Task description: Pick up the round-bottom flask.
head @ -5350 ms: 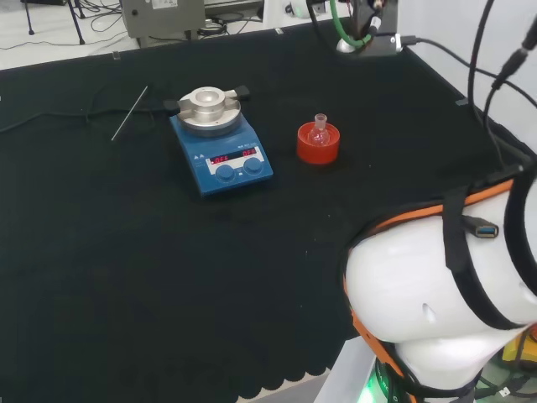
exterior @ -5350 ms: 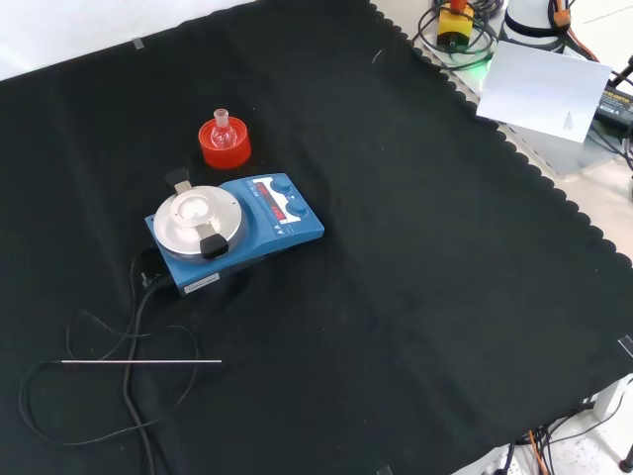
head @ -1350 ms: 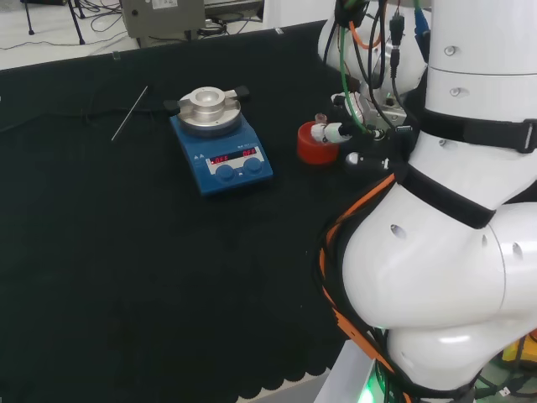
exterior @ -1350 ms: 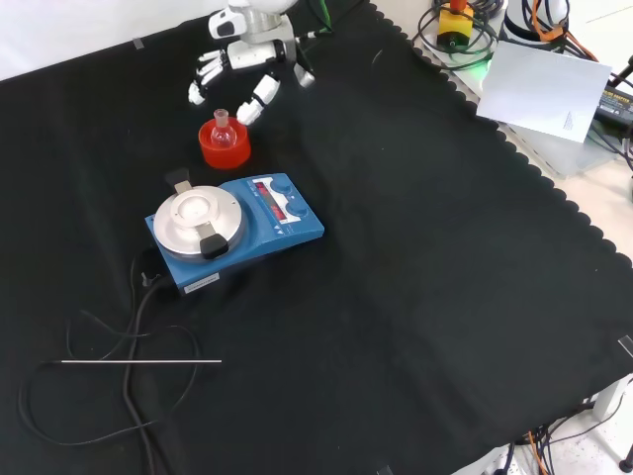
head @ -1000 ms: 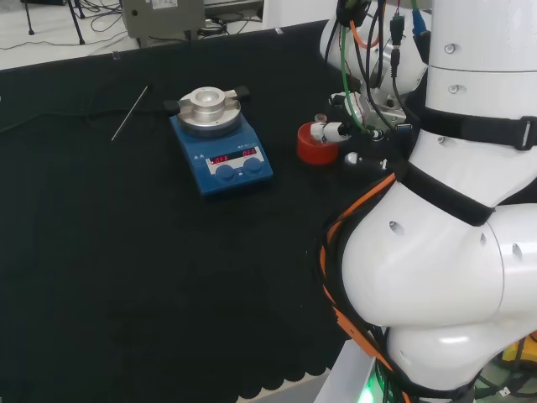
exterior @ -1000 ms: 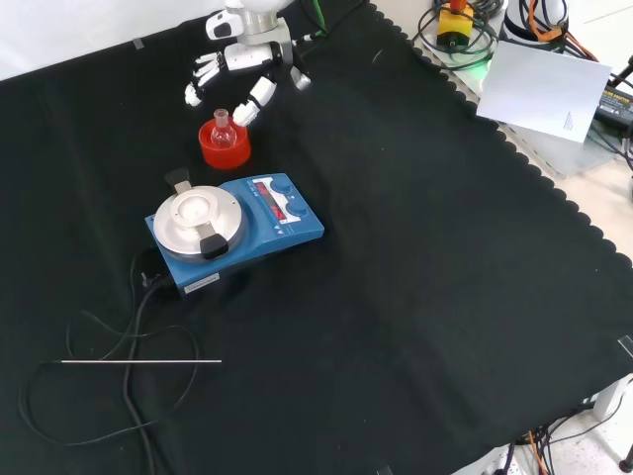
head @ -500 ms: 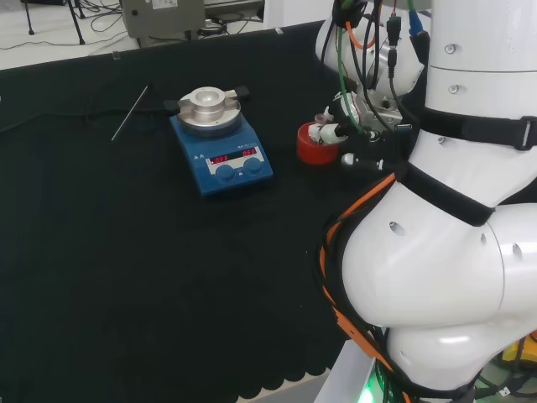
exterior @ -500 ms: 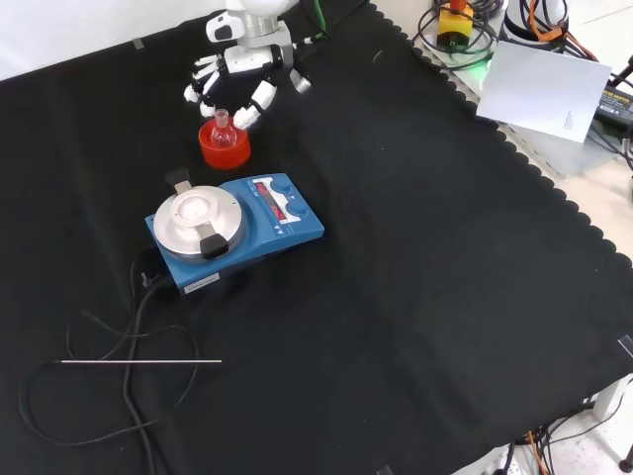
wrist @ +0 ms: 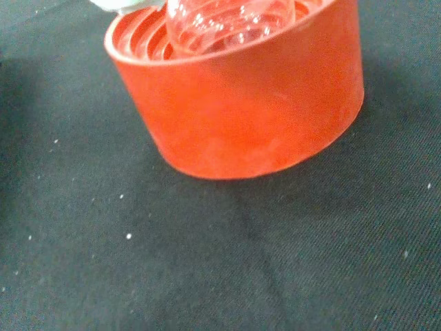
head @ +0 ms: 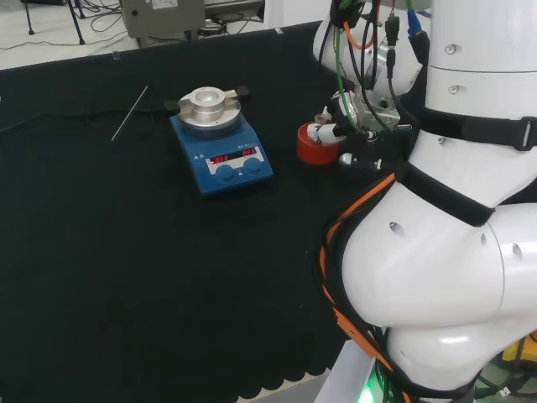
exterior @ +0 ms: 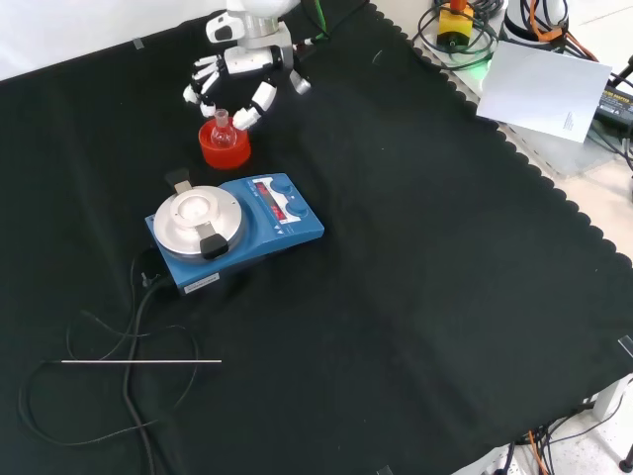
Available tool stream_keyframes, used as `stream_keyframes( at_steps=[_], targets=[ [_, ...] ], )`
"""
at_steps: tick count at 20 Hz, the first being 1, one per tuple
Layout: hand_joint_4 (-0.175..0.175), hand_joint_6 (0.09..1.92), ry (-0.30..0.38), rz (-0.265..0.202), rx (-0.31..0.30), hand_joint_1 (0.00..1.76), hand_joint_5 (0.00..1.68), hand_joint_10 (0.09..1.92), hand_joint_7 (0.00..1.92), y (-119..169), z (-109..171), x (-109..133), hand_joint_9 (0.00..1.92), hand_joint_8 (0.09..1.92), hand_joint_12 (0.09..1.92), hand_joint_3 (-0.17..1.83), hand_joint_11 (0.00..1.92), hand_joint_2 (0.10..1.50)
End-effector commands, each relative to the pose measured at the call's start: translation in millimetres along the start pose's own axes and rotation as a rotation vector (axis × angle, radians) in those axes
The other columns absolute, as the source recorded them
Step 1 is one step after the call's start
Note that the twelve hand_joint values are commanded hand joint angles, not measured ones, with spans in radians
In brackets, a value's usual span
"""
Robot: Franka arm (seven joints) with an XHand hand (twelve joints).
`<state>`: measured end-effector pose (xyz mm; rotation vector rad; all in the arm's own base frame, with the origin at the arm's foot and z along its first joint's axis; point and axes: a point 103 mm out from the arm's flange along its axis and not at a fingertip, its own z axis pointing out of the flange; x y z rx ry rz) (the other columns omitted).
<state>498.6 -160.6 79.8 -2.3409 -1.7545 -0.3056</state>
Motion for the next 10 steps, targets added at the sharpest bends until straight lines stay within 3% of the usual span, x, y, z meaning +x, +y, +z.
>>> stream_keyframes(
  at_steps=[1,10],
  targets=[
    [-0.059,0.73,-0.001,-0.009,-0.009,0.79,0.63,0.66,0.24,-0.6,2.4,7.0,0.41,0.59,1.3,0.41,0.0,0.78],
    [-0.06,0.75,-0.015,-0.016,-0.015,0.8,0.65,0.66,0.25,0.6,2.6,11.8,0.42,0.6,1.31,0.43,0.0,0.78]
  ],
)
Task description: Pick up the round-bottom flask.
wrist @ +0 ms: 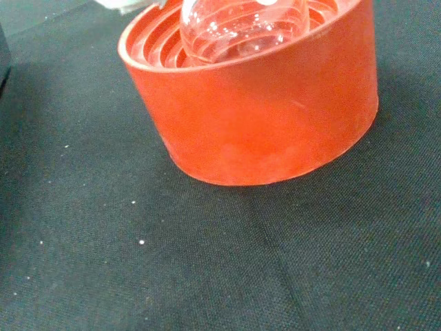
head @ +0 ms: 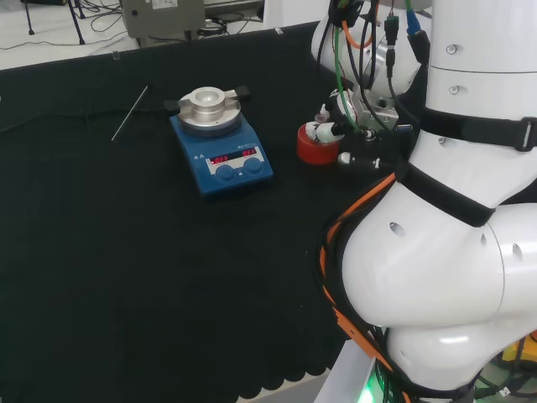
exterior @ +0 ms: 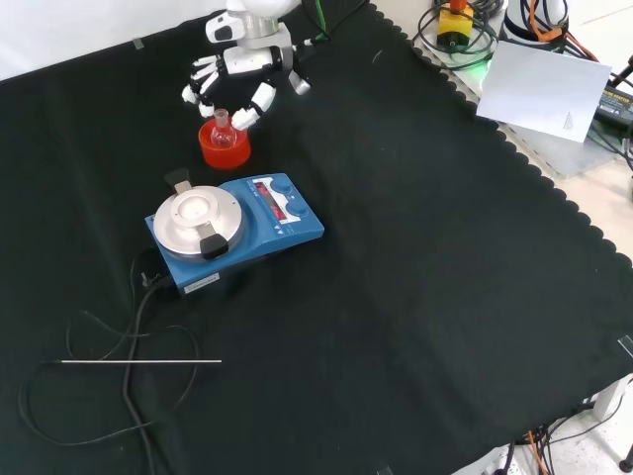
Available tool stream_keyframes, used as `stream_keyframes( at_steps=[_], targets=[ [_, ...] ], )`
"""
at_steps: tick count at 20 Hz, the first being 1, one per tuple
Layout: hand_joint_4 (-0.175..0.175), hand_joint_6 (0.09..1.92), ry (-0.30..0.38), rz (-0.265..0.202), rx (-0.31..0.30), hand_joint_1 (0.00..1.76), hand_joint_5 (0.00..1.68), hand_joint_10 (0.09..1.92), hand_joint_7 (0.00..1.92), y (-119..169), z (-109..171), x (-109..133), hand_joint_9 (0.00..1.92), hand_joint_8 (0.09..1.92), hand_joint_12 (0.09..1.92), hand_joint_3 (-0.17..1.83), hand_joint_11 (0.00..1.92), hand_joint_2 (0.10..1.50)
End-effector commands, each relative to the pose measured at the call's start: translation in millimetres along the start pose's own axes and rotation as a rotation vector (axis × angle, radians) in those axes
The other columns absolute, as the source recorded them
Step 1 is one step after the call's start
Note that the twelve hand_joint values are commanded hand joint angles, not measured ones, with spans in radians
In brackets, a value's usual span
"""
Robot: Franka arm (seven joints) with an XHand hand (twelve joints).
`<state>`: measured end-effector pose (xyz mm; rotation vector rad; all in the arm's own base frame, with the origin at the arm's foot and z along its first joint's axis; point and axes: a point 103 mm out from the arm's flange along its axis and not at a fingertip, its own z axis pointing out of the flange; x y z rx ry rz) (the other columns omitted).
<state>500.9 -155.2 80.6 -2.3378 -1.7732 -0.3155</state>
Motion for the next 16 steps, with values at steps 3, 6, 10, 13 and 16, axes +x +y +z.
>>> stream_keyframes(
  at_steps=[3,6,10,13,16],
  targets=[
    [-0.06,0.76,-0.014,-0.001,-0.004,0.81,0.68,0.66,0.25,-0.1,2.1,6.3,0.42,0.6,1.32,0.44,0.0,0.79],
    [-0.059,0.77,-0.017,0.002,-0.018,0.82,0.71,0.66,0.26,0.0,0.3,3.9,0.43,0.6,1.32,0.47,0.0,0.79],
    [0.099,0.97,-0.049,0.007,-0.049,0.94,0.9,0.65,0.32,0.5,-3.5,-0.1,0.5,0.61,1.35,0.31,0.03,0.96],
    [0.167,1.08,-0.045,0.011,-0.05,0.99,0.93,0.64,0.34,0.8,-4.9,-1.0,0.53,0.61,1.35,0.13,0.06,1.07],
    [0.175,1.09,-0.038,0.001,-0.044,0.99,0.93,0.64,0.34,1.6,-6.2,-0.7,0.54,0.61,1.35,0.1,0.06,1.09]
  ],
)
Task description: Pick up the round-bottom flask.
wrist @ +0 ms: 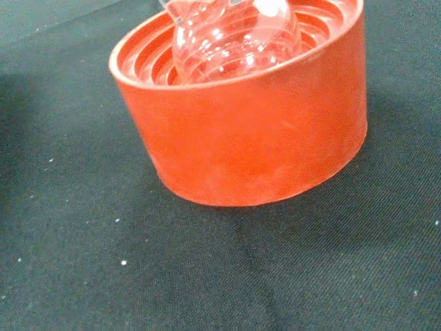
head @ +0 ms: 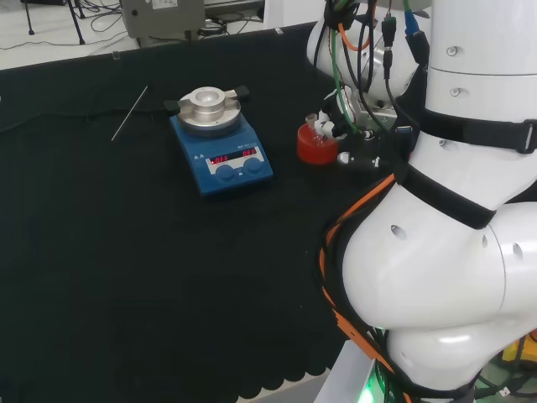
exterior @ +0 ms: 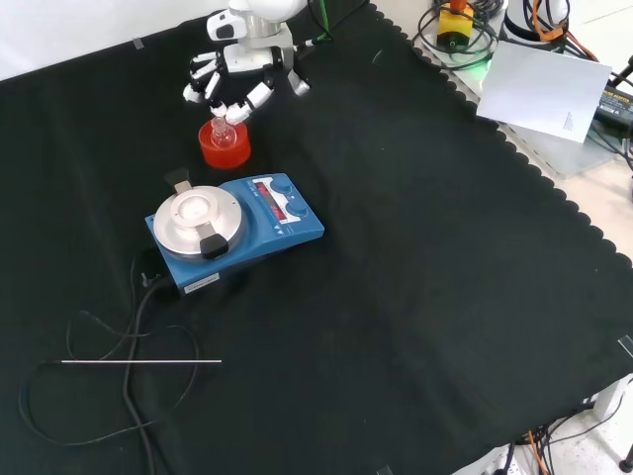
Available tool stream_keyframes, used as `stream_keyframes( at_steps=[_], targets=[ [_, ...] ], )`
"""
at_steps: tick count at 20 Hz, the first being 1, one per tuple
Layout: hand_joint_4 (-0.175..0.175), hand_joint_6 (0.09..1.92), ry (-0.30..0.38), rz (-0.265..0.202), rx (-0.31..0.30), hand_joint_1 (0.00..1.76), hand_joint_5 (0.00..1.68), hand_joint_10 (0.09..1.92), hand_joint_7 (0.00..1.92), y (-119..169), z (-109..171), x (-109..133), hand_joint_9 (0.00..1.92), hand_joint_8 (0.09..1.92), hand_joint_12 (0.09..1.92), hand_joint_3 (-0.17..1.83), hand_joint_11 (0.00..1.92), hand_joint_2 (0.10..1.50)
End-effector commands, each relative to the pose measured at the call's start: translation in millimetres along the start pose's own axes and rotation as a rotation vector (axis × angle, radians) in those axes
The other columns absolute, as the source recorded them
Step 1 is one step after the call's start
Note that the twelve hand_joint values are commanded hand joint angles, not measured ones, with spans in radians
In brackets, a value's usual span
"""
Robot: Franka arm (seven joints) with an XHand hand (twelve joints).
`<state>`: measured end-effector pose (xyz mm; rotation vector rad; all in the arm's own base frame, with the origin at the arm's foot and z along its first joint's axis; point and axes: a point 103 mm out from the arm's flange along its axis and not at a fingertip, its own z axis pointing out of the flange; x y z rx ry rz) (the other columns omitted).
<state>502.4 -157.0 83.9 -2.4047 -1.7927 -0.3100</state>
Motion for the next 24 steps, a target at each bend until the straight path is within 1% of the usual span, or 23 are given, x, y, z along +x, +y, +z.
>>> stream_keyframes(
  at_steps=[1,2,3,4,5,6,7,9,12,14,17,20,24],
  targets=[
    [0.175,1.09,0.013,-0.013,0.008,0.99,0.93,0.64,0.34,0,-2,0,0.54,0.62,1.35,0.09,0.07,1.09],
    [0.099,1.02,0.022,-0.016,0.012,0.96,0.89,0.64,0.34,0,-2,1,0.54,0.61,1.34,0.07,0.07,1.07],
    [0.031,0.96,0.026,-0.019,0.016,0.93,0.83,0.63,0.33,0,-2,1,0.53,0.61,1.34,0.05,0.07,1.04],
    [-0.014,0.92,0.03,-0.024,0.023,0.9,0.78,0.63,0.32,0,-1,3,0.52,0.6,1.33,0.04,0.06,1.01],
    [-0.041,0.87,0.03,-0.032,0.031,0.88,0.69,0.62,0.31,1,-1,4,0.51,0.6,1.33,0.02,0.05,0.98],
    [-0.056,0.83,0.026,-0.039,0.039,0.86,0.59,0.62,0.3,1,0,5,0.49,0.59,1.33,0.01,0.04,0.96],
    [-0.064,0.78,0.021,-0.042,0.042,0.85,0.52,0.62,0.29,1,1,6,0.48,0.59,1.33,0.0,0.03,0.94],
    [-0.071,0.68,0.017,-0.046,0.047,0.82,0.43,0.64,0.26,1,2,7,0.45,0.6,1.34,-0.02,0.01,0.91],
    [-0.074,0.6,0.011,-0.045,0.049,0.81,0.4,0.66,0.24,2,3,8,0.43,0.6,1.34,-0.04,0.0,0.89],
    [-0.074,0.59,0.002,-0.045,0.042,0.8,0.4,0.66,0.24,1,6,12,0.42,0.6,1.34,-0.04,0.0,0.89],
    [-0.069,0.6,0.013,-0.04,0.047,0.8,0.43,0.66,0.23,4,6,9,0.42,0.61,1.34,-0.05,0.0,0.89],
    [-0.065,0.6,0.001,-0.039,0.041,0.81,0.46,0.66,0.24,3,9,13,0.42,0.61,1.34,-0.04,0.0,0.9],
    [-0.059,0.62,0.022,-0.038,0.045,0.82,0.51,0.67,0.25,7,11,10,0.43,0.61,1.34,-0.04,0.0,0.91]
  ],
)
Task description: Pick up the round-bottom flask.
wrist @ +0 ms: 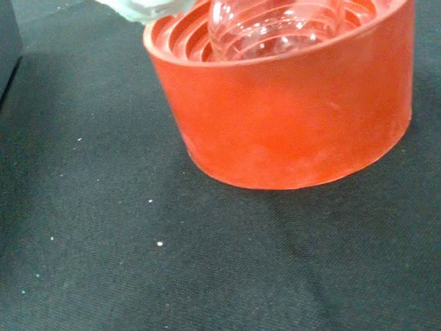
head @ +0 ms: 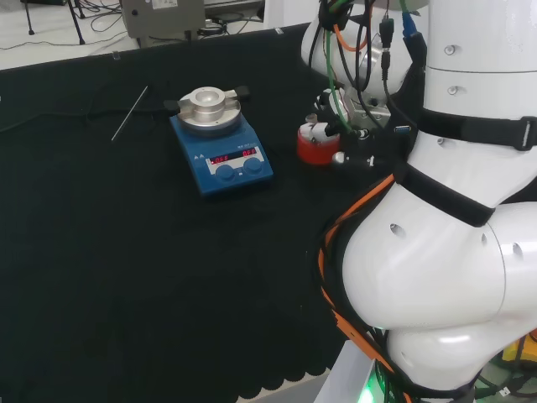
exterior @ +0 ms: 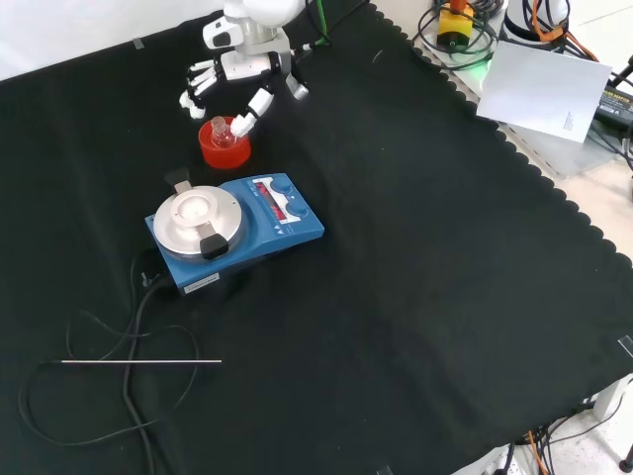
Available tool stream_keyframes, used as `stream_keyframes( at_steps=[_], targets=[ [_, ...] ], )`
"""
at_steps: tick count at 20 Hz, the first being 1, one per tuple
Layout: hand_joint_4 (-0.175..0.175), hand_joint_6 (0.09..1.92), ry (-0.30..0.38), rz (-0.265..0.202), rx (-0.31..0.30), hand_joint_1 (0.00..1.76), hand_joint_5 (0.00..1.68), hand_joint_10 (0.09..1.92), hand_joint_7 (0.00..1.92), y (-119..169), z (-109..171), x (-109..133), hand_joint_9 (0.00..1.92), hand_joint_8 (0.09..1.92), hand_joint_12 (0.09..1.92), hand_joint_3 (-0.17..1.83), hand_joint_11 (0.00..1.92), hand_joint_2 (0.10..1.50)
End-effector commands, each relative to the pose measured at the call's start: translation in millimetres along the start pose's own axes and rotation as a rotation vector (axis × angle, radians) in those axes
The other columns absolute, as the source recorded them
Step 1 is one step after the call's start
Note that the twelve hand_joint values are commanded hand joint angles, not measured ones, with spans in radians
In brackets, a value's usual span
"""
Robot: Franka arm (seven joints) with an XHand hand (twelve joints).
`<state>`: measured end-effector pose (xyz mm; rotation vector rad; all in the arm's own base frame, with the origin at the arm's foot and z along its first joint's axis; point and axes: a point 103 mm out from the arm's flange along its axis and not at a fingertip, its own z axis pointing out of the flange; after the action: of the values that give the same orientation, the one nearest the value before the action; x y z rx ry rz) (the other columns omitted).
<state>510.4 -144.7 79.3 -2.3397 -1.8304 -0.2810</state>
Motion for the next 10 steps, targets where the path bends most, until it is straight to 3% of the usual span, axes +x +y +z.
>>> stream_keyframes(
  at_steps=[1,10],
  targets=[
    [-0.056,0.63,0.009,0.002,-0.002,0.82,0.53,0.67,0.25,2.0,4.2,-0.6,0.43,0.61,1.34,-0.04,0.0,0.91],
    [-0.044,0.69,0.031,0.006,-0.004,0.83,0.65,0.67,0.28,5.6,7.4,-6.3,0.46,0.62,1.34,-0.03,0.01,0.94]
  ],
)
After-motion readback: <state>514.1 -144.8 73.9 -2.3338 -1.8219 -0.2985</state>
